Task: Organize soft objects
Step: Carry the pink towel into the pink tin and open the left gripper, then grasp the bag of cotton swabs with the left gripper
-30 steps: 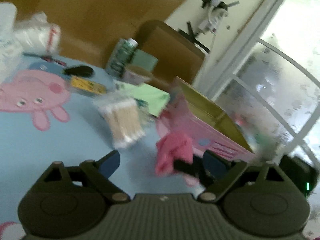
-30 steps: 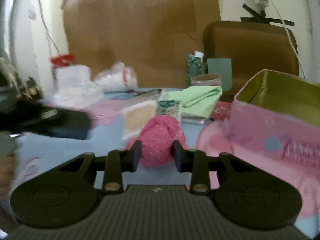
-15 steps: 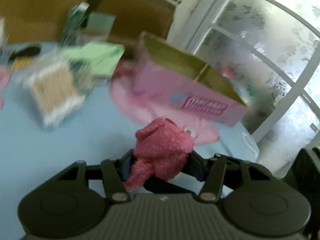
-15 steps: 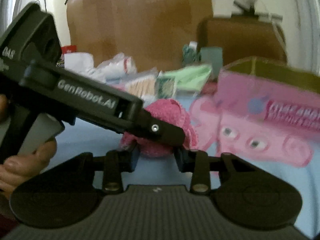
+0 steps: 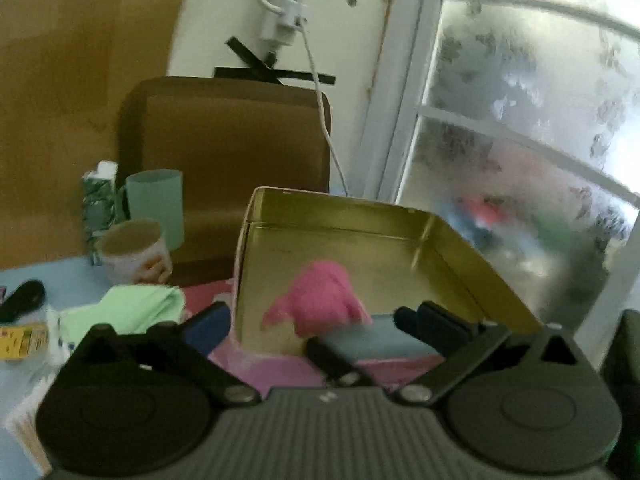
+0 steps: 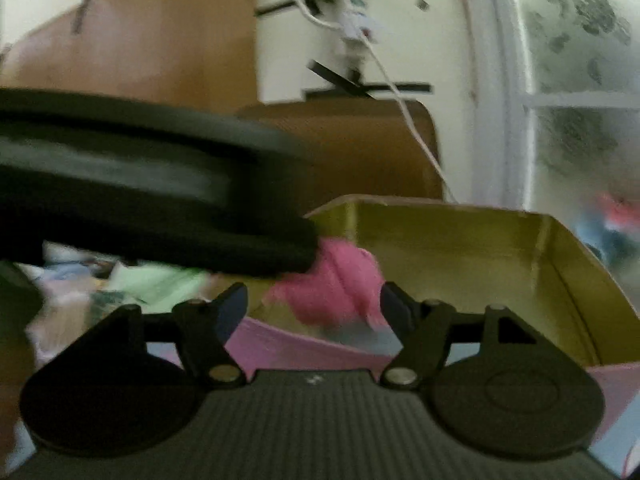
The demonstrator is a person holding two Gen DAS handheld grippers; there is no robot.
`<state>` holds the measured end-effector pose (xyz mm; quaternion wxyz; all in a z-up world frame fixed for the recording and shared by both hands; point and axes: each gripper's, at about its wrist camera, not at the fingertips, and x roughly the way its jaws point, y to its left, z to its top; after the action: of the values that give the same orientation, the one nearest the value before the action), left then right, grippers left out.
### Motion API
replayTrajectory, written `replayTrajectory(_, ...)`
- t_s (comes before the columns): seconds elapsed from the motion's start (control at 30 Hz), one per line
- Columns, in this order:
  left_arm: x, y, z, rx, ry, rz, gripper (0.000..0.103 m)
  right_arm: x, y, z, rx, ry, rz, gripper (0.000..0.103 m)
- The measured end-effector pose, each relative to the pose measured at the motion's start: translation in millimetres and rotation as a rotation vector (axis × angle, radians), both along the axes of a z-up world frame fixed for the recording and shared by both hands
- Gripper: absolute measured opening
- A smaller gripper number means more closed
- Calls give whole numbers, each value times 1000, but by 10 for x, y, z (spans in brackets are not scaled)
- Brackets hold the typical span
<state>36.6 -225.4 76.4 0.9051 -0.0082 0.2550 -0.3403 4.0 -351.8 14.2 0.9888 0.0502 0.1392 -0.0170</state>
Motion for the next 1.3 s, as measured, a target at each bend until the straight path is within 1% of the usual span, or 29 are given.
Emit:
replayTrajectory(0.07,-56,255,-15,-28,-6,17,103,-138,-48,-40,41,-23,7,75)
replayTrajectory(0.13,-123,669,-65,-70,7,56,103,-257,-28,-63,51,-45,-7,75)
replayTrajectory(0.2,-183,1076,-146,-99,19,116,103,-396,41,-57,77,-70,7,75)
replayTrajectory(0.23,-224,1305,-208,-99,22,170,103,-452,77,-33,100,-80,33,75)
replayTrajectory(0.27,-248,1488,-262,-90,28,224,103,-468,145,-25,121,-80,80,75)
replayTrajectory(0.33,-245,1845,-385,-85,66,334,103,-420,357,-14,131,-42,203,75)
replayTrajectory(0.4,-169,2135,-479,-137,143,385,100,-289,649,-36,98,8,316,74)
replayTrajectory(0.43,-144,2247,-518,-171,177,397,98,-207,765,-48,75,24,351,75)
replayTrajectory(0.47,-121,2318,-543,-195,196,399,97,-124,904,-67,44,43,387,75)
replayTrajectory(0.53,-50,2358,-565,-214,214,397,97,86,1086,-98,15,87,418,76)
replayTrajectory(0.63,76,2337,-597,-229,251,381,95,355,1155,-100,56,161,416,76)
replayTrajectory(0.67,114,2326,-597,-240,258,373,95,395,1145,-97,84,183,413,76)
replayTrajectory(0.73,186,2326,-621,-253,272,365,98,355,1116,-126,140,199,426,76)
replayTrajectory(0.8,284,2261,-668,-259,313,349,96,301,1173,-189,145,220,439,74)
replayTrajectory(0.83,312,2217,-708,-264,339,333,87,296,1225,-229,133,238,447,58)
replayTrajectory(0.87,337,2169,-741,-270,360,304,69,292,1278,-255,127,257,462,44)
replayTrajectory(0.9,341,2118,-762,-268,366,277,61,280,1306,-266,148,256,480,43)
replayTrajectory(0.93,327,2069,-773,-256,374,252,46,268,1333,-255,153,255,489,40)
replayTrajectory(1.03,169,2060,-737,-256,365,232,46,144,1451,-201,112,244,492,40)
replayTrajectory(1.13,-8,2083,-634,-277,336,206,46,-71,1433,-156,119,194,494,39)
replayTrajectory(1.23,-93,1911,-459,-223,260,175,46,-245,1368,-115,117,120,468,39)
replayTrajectory(1.3,-88,1745,-402,-186,231,155,46,-272,1311,-105,104,98,437,39)
